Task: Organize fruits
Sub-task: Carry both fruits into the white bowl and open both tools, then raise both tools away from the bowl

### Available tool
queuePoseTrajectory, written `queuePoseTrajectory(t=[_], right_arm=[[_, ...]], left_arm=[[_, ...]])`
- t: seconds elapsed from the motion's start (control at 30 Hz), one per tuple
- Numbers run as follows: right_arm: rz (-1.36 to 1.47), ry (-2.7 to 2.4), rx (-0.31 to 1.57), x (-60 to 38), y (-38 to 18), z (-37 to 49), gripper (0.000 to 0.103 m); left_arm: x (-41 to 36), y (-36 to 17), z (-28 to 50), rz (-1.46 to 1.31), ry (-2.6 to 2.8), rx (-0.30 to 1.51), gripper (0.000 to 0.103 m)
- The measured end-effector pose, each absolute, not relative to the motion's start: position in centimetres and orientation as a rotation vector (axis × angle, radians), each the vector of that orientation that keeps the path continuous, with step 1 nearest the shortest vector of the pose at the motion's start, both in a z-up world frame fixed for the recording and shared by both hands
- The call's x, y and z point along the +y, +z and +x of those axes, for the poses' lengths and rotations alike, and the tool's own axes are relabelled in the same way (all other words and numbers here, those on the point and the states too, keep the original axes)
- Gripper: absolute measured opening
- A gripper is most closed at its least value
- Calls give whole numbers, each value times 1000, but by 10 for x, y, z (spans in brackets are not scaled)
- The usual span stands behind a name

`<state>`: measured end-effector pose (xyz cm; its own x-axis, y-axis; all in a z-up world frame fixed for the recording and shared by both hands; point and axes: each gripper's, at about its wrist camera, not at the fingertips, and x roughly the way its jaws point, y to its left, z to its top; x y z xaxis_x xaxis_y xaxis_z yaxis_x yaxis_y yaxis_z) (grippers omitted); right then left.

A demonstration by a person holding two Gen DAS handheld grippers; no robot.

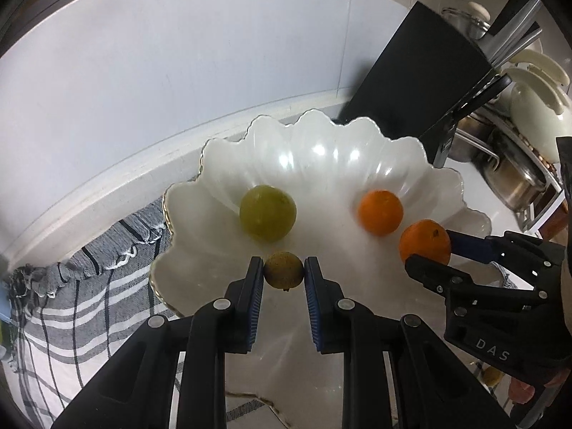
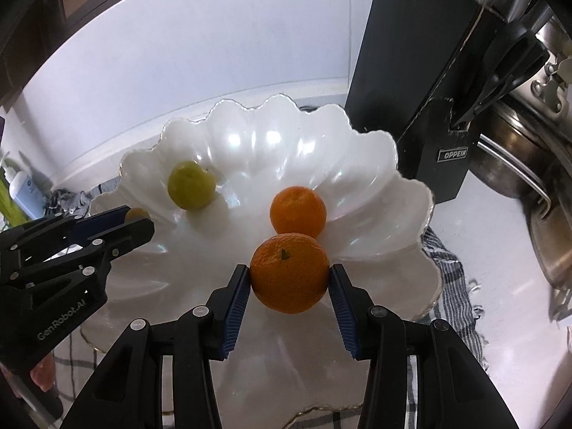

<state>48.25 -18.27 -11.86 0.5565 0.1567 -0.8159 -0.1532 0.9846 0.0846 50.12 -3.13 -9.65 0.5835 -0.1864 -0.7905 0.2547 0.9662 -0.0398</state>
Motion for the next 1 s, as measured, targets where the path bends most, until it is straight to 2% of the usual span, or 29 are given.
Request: queuePoseTrajectory(t=[0.07, 0.1, 0.13, 0.23, 0.53, 1.0], right_arm=[[3, 186, 968, -183, -121, 483, 47], [0, 187, 970, -183, -121, 483, 48], [0, 189, 968, -183, -122, 483, 48], [-15, 182, 938, -182, -116, 481, 57], [-41, 159, 836, -189, -84, 459, 57], [-42, 138, 663, -197, -26, 393, 57]], left_arm=[[-32, -98, 502, 79, -259, 917, 30], [-32, -99, 503, 82, -258, 919, 41], [-32, -98, 503, 83, -257, 916, 47], [-31, -95, 501, 88, -243, 902, 50], [-20, -59, 471, 93, -167, 803, 65], [-18, 2, 401, 103, -122, 662, 67]])
